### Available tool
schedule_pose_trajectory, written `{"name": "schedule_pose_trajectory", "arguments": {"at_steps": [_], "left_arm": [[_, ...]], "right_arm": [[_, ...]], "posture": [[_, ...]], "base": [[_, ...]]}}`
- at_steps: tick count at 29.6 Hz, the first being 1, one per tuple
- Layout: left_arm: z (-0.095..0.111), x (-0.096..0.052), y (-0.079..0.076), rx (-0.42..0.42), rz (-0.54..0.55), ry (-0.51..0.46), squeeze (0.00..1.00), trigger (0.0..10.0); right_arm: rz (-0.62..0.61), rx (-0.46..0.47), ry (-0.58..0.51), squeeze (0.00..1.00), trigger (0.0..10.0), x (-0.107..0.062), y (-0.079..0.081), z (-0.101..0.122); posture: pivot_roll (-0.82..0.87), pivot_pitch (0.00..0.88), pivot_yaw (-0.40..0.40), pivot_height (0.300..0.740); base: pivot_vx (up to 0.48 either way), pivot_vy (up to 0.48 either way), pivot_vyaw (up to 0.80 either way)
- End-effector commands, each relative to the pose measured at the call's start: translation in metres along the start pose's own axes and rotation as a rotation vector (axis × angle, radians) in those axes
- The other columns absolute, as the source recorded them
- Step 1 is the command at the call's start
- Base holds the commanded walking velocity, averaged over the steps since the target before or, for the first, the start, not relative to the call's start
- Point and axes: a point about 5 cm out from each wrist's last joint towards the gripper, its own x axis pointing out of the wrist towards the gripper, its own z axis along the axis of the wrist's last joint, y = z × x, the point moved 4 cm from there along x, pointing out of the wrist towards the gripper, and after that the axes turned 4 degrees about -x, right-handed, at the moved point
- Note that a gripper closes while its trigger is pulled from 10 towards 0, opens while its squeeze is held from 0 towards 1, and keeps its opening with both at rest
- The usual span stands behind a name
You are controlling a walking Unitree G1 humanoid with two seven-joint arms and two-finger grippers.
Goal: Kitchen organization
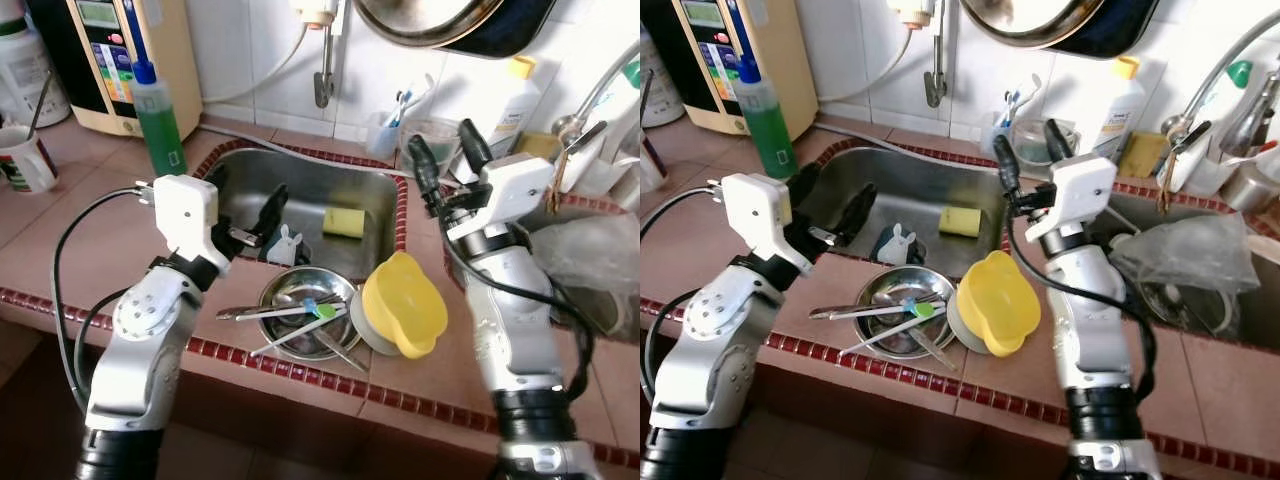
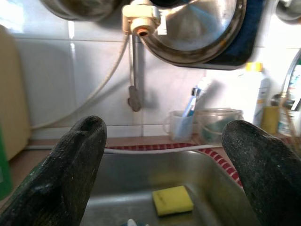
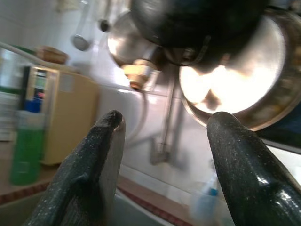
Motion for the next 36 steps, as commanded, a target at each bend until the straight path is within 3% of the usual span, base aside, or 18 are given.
{"name": "schedule_pose_trajectory", "arguments": {"at_steps": [1,13,15,22,29,36], "left_arm": [[0.001,0.002,-0.008,-0.009,-0.027,-0.006,0.00,10.0],[-0.012,-0.013,-0.030,-0.019,-0.134,0.029,0.00,10.0],[-0.018,-0.022,-0.042,0.014,-0.222,0.053,0.00,10.0],[-0.025,-0.035,-0.057,0.073,-0.372,0.102,0.00,10.0],[-0.015,-0.037,-0.074,0.062,-0.483,0.079,0.00,10.0],[-0.023,-0.039,-0.076,0.059,-0.502,0.100,0.00,10.0]], "right_arm": [[-0.026,-0.016,-0.014,0.00,10.0,-0.002,-0.010,0.005],[-0.056,0.014,0.053,0.00,10.0,-0.023,-0.010,-0.005],[-0.056,0.044,0.085,0.00,10.0,-0.033,-0.004,-0.011],[-0.040,0.090,0.147,0.00,10.0,-0.049,0.009,-0.020],[-0.067,0.133,0.194,0.00,10.0,-0.062,0.012,-0.023],[-0.058,0.118,0.233,0.00,10.0,-0.077,0.016,-0.026]], "posture": [[0.08,0.030,-0.040,0.740],[0.06,0.068,-0.034,0.740],[0.06,0.075,-0.035,0.740],[0.06,0.082,-0.031,0.740],[0.04,0.080,-0.025,0.740],[0.03,0.077,-0.013,0.740]], "base": [[0.000,0.000,0.00],[0.000,0.000,0.00],[0.000,0.000,0.00],[0.000,0.000,0.00],[0.000,0.000,0.00],[0.000,0.000,0.00]]}}
